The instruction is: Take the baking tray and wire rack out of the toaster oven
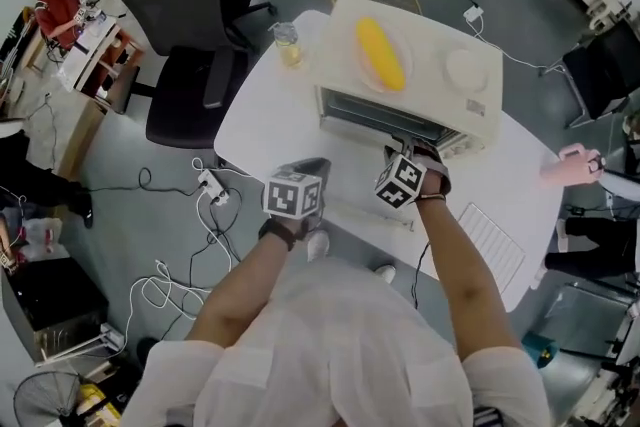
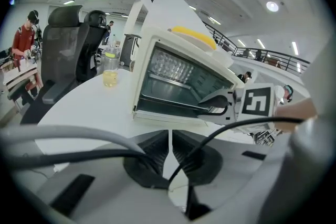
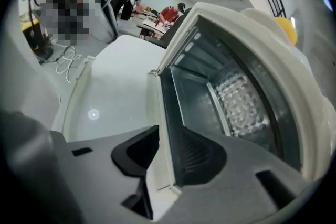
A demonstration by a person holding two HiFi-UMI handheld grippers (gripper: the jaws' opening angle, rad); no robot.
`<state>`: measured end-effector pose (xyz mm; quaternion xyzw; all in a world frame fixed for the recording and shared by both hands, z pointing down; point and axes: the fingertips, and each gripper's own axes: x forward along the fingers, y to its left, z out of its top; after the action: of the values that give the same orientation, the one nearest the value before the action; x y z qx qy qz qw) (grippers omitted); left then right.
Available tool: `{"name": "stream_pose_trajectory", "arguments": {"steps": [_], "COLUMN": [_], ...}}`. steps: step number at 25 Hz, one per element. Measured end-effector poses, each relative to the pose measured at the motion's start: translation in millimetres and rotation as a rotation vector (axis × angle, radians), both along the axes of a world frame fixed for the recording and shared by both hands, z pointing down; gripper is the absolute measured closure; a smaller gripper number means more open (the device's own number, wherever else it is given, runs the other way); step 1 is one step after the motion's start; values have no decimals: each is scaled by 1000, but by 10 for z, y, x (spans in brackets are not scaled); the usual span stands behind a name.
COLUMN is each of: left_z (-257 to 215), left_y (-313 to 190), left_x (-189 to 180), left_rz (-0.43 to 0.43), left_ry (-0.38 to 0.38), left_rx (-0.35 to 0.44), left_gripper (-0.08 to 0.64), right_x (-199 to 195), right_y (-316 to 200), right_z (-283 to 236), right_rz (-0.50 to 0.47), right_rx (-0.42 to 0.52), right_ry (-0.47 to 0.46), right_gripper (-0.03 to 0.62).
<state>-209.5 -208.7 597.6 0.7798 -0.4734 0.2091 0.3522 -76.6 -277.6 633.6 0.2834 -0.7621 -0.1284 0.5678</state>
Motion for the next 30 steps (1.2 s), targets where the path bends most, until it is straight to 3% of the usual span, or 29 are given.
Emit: {"name": "stream_pose_trajectory", "arguments": {"steps": [7, 13, 18, 20, 22, 25, 30], "left_z": [5, 65, 127, 143, 151, 168, 280], "left_y": [-141, -220, -283, -261, -275, -330, -426], "left_x": [-307, -362, -372, -371, -370, -377, -374], "left_rz": [23, 38, 62, 63, 62, 52, 42], "left_ry": [-8, 19, 40, 47, 50, 54, 39], "left_rx": [-10, -23, -28, -32, -31, -31, -56], "left_gripper": [538, 537, 537, 537, 527, 437, 431], "right_x": [-169, -140, -158, -159, -162, -195, -262], "right_y": [-477, -629, -677, -628, -554, -391, -32], "right_z": [146, 340, 386, 375, 371, 359, 362], "right_rz": [-17, -10, 1, 5, 7, -5, -16], "right_rx": [52, 12, 35, 40, 27, 36, 50], "right_ry": [122, 193, 218, 214, 208, 209, 190], "right_gripper": [453, 449, 485, 532, 531, 534, 534]}}
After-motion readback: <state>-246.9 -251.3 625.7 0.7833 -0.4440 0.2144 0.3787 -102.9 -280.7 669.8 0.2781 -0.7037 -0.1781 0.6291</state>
